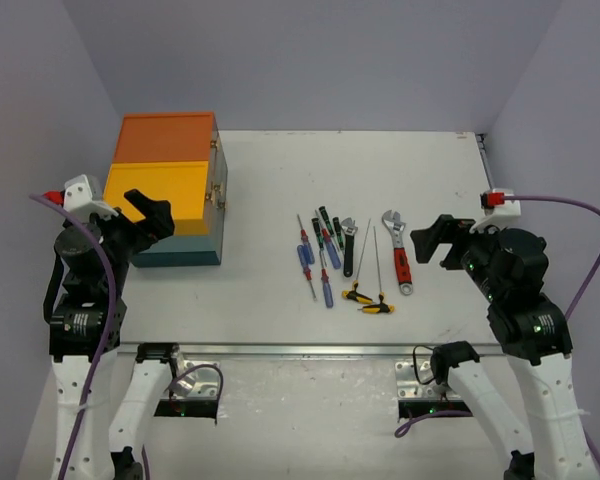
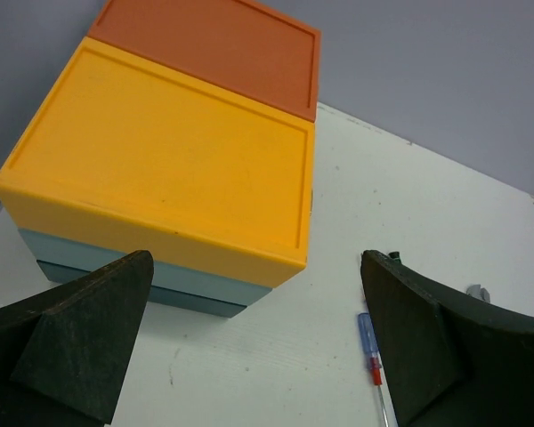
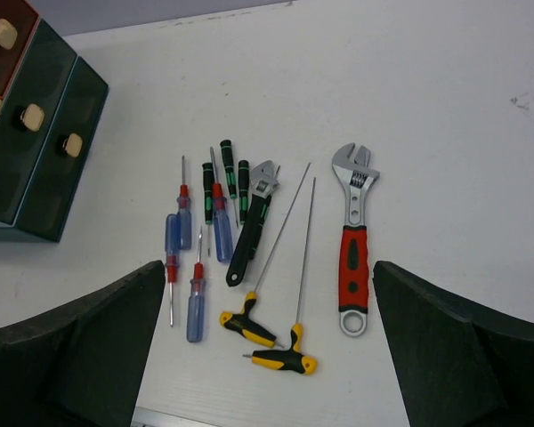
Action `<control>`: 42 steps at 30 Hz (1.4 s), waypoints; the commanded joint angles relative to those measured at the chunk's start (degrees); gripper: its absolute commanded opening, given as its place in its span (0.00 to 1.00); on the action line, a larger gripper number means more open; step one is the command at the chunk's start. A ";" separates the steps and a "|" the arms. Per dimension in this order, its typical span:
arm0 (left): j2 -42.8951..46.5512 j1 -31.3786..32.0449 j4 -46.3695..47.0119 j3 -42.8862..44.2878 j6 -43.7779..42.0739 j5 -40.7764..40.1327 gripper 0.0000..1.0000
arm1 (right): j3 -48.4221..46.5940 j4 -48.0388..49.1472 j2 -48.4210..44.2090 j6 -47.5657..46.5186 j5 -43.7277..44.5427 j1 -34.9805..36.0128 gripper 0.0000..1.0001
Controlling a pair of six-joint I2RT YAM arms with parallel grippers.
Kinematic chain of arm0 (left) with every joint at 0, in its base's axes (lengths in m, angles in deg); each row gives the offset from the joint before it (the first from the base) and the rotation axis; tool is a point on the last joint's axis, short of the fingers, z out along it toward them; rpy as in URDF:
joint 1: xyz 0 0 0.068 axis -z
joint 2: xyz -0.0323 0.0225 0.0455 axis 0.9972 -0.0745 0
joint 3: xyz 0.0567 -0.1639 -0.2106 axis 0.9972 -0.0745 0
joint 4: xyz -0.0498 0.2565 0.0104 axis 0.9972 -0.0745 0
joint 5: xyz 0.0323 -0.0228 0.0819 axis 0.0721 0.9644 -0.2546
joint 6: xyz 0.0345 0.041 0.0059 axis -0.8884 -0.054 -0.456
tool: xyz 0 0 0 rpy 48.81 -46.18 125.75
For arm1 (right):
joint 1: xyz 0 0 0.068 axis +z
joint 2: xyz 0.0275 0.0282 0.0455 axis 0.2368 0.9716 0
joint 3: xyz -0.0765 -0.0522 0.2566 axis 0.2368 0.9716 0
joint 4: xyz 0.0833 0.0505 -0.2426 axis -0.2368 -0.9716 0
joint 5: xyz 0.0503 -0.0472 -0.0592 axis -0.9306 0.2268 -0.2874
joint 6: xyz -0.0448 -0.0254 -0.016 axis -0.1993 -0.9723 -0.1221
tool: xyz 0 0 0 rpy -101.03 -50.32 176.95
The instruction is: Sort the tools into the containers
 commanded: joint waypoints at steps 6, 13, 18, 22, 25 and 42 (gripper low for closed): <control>0.23 0.99 3.82 -0.49 -0.69 -0.70 1.00 | 7.96 19.61 2.34 6.48 -21.53 0.33 0.99; 2.23 1.06 8.50 -6.06 -0.26 1.49 1.00 | 10.12 57.34 28.10 32.30 -41.96 4.12 0.99; 5.02 0.97 9.64 -9.73 -0.17 0.98 1.00 | -12.08 62.54 58.47 32.62 -38.13 14.01 0.99; 7.13 1.14 10.59 -12.62 -0.44 -0.53 1.00 | -26.80 70.29 74.93 41.30 -38.59 14.74 0.99; 7.64 1.15 11.62 -15.99 0.00 -0.27 1.00 | -44.95 74.85 93.40 50.56 -39.81 15.44 0.93; 5.48 2.64 13.78 -18.02 0.09 2.62 1.00 | -83.87 67.47 122.80 43.94 -19.22 24.82 0.73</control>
